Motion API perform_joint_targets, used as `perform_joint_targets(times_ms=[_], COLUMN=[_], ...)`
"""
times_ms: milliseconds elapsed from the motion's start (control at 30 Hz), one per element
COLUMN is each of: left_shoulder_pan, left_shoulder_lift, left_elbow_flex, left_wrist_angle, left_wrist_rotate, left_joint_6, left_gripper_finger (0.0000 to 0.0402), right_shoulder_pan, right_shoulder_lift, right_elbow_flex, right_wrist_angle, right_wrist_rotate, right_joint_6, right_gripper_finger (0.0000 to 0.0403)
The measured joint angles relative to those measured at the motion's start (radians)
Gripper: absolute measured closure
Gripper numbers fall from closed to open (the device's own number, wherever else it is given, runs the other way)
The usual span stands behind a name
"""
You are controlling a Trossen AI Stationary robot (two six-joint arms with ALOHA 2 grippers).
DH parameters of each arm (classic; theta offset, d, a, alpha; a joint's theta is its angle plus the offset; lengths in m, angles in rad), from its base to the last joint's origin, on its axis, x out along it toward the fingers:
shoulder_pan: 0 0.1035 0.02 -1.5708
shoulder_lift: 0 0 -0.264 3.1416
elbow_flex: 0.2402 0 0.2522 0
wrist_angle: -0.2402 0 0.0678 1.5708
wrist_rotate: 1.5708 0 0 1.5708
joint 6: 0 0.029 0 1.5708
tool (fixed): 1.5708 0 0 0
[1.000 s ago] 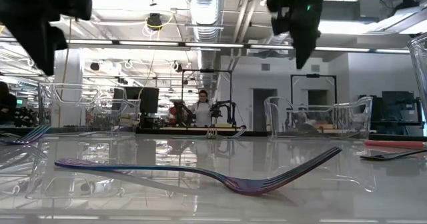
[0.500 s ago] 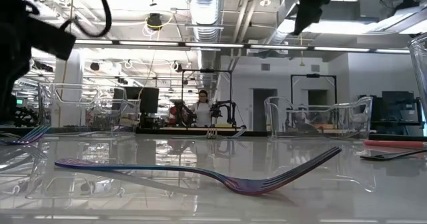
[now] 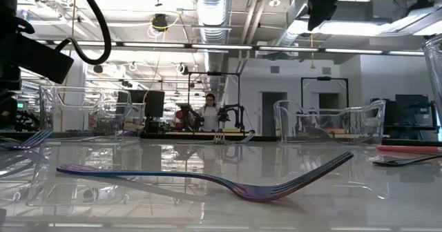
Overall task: Sort silverware by color (type)
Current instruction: Put the blue fork into the left transparent bin
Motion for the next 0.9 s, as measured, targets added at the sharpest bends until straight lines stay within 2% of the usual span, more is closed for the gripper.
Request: perform_joint_targets(times_ms=[167, 500, 767, 900], left_shoulder_pan=[0.003, 0.048, 0.140, 0.203], left_shoulder_lift=[0.000, 0.002, 0.007, 0.011], left_elbow_flex=[-0.002, 0.006, 0.042, 0.070], left_wrist_angle=[0.003, 0.049, 0.065, 0.174], left_wrist_rotate=[-0.020, -0.064, -0.132, -0.263], left_joint_6=[0.013, 0.170, 0.380, 0.520], left_gripper_finger=[0.0275, 0.0392, 0.0393, 0.0397], right_shoulder_pan=[0.000, 0.023, 0.096, 0.143], right_shoulder_lift=[0.000, 0.000, 0.000, 0.000], right_elbow_flex=[0.000, 0.000, 0.000, 0.000], right_wrist_angle=[-0.008, -0.043, -0.044, -0.038], right_wrist_rotate=[0.000, 0.000, 0.005, 0.012], right_joint_6=[0.016, 0.061, 0.138, 0.181], right_gripper_finger=[0.0280, 0.0280, 0.0280, 0.0280])
